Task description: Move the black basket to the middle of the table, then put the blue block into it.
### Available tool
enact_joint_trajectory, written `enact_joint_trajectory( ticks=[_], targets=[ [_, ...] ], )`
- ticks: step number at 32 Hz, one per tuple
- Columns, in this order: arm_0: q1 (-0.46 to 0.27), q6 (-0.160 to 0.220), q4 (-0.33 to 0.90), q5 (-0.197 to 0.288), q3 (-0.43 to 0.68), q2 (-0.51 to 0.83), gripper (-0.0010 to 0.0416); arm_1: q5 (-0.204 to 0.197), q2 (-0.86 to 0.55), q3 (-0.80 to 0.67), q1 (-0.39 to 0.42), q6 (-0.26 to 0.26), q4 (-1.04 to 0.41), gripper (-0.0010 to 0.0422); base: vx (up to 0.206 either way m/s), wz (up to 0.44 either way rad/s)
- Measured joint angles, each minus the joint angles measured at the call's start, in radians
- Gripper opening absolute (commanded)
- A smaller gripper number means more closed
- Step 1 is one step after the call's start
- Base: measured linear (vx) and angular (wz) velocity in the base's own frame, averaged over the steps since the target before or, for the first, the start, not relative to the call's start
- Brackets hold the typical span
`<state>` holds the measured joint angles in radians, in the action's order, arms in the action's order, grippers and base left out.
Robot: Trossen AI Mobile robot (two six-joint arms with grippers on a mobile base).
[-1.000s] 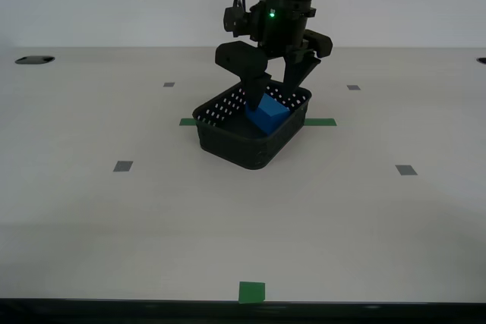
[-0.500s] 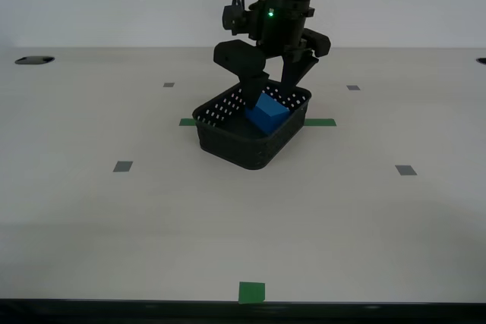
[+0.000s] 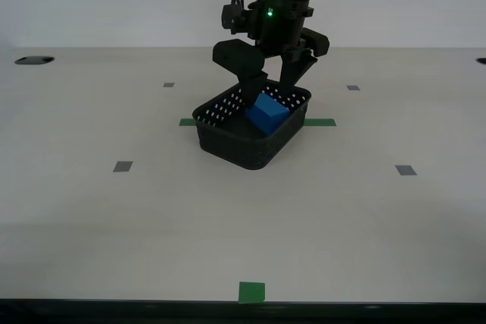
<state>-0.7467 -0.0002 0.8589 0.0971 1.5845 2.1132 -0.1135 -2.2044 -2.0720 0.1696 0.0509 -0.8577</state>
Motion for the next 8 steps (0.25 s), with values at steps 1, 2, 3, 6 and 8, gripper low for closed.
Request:
enact_joint_trajectory(
  ticks=[1,2,3,6,8],
  targets=[
    [0.000,0.000,0.000,0.000,0.000,0.000,0.0354,0.000,0.000,0.000,0.000,0.000,0.000,0.0188,0.000,0.000],
    [0.000,0.000,0.000,0.000,0.000,0.000,0.0355,0.000,0.000,0.000,0.000,0.000,0.000,0.0188,0.000,0.000],
    [0.000,0.000,0.000,0.000,0.000,0.000,0.0355,0.000,0.000,0.000,0.000,0.000,0.000,0.0188,0.000,0.000],
    [0.000,0.000,0.000,0.000,0.000,0.000,0.0354,0.000,0.000,0.000,0.000,0.000,0.000,0.0188,0.000,0.000],
    [0.000,0.000,-0.001,0.000,0.000,0.000,0.0355,0.000,0.000,0.000,0.000,0.000,0.000,0.0188,0.000,0.000]
  ],
)
